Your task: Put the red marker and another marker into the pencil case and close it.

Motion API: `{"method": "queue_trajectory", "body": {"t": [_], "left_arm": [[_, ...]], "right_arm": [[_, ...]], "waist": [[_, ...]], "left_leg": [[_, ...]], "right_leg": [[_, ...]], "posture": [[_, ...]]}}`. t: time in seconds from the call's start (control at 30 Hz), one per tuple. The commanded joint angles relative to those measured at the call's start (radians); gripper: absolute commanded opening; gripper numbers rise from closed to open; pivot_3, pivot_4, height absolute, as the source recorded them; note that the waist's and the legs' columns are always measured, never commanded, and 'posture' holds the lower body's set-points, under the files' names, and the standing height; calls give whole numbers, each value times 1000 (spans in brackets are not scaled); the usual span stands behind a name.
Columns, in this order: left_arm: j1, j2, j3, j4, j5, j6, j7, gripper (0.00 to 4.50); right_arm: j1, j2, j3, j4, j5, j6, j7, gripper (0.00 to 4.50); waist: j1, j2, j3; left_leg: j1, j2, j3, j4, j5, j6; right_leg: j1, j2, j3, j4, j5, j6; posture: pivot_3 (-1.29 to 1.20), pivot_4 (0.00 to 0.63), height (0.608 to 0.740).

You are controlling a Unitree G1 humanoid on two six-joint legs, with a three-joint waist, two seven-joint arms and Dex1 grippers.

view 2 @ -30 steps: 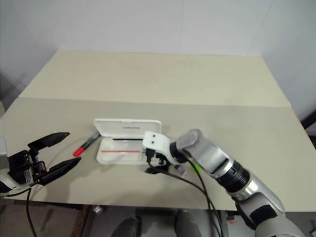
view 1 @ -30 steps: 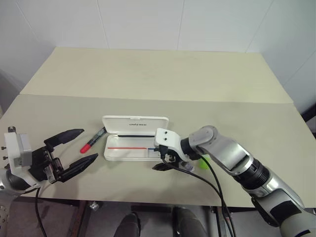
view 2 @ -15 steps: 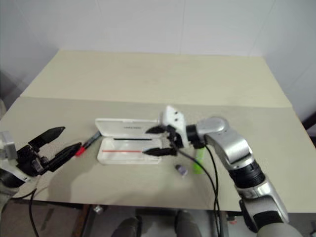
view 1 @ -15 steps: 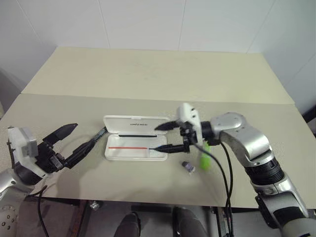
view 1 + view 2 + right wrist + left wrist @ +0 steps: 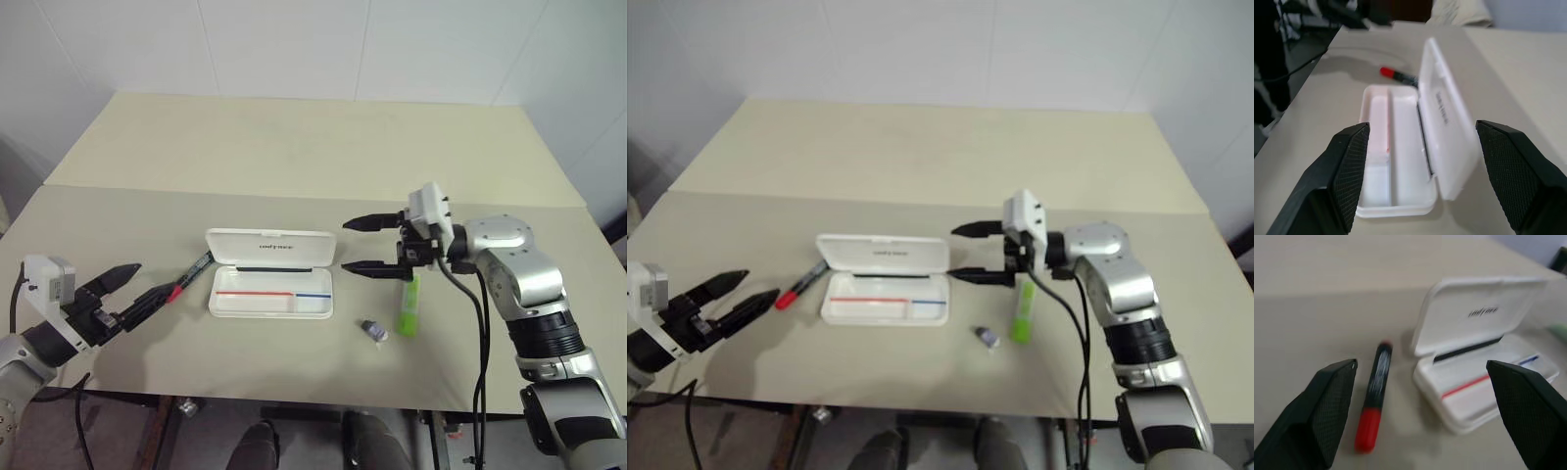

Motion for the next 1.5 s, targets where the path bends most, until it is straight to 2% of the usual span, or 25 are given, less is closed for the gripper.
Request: {"method": "queue_trajectory", "body": {"t": [0.03, 0.17, 0.27, 0.43, 0.63, 0.93, 1.27, 1.4, 1.5], "left_arm": [[-23, 57, -24, 98, 69, -31, -75, 4500], [-105, 123, -101, 233, 139, -56, -163, 4500], [-224, 150, -180, 376, 194, -88, -230, 4500], [-436, 139, -310, 593, 289, -169, -331, 4500], [-577, 113, -410, 786, 376, -236, -425, 4500], [-669, 67, -536, 920, 495, -290, -513, 4500], [-748, 64, -643, 1006, 692, -402, -447, 4500], [-765, 57, -648, 1023, 709, -415, -442, 4500], [-780, 50, -644, 1048, 723, -432, -421, 3898]], "right_arm": [[7, -35, -65, 19, 61, -44, 85, 4430], [4, -47, -70, 56, 53, -73, 117, 4430], [-12, -38, -59, 76, 34, -87, 105, 4430], [-23, -19, -42, 81, 12, -92, 86, 4430], [-17, -20, -44, 65, 1, -88, 59, 4430], [-4, -23, -51, 41, 8, -74, 35, 4430], [-3, -17, -49, 37, 6, -76, 16, 4430], [-7, -13, -45, 47, 1, -84, 15, 4430], [-14, -6, -40, 58, -5, -92, 13, 4500]], "waist": [[3, 0, 0], [8, 0, 0], [10, 1, 0], [9, 1, 0], [7, 1, 0], [13, 1, 0], [18, 5, -2], [14, 8, -4], [13, 9, -4]], "left_leg": [[0, 0, 0, 0, 0, 0], [0, 0, 0, 0, 0, 0], [0, 0, 0, 0, 0, 0], [0, 0, 0, 0, 0, 0], [0, 1, 0, -3, 0, -1], [0, -1, 0, 0, 0, -1], [3, -4, -1, 8, 3, 2], [8, -4, -1, 8, 4, 3], [14, -3, -1, 8, 5, 3]], "right_leg": [[0, 0, 0, 0, 0, -1], [0, 0, 0, 0, -2, -3], [0, 0, 0, 0, -2, -3], [0, 0, -1, 1, 2, 3], [-3, 0, -1, 2, 1, 3], [-2, 0, -1, 4, 1, 3], [6, -3, -1, 6, 3, 7], [12, -3, -2, 5, 2, 4], [19, -4, -2, 4, -3, -7]], "posture": [[0, 150, 740], [0, 150, 740], [0, 150, 740], [0, 150, 740], [0, 150, 740], [0, 150, 740], [0, 150, 740], [0, 150, 740], [0, 150, 740]]}}
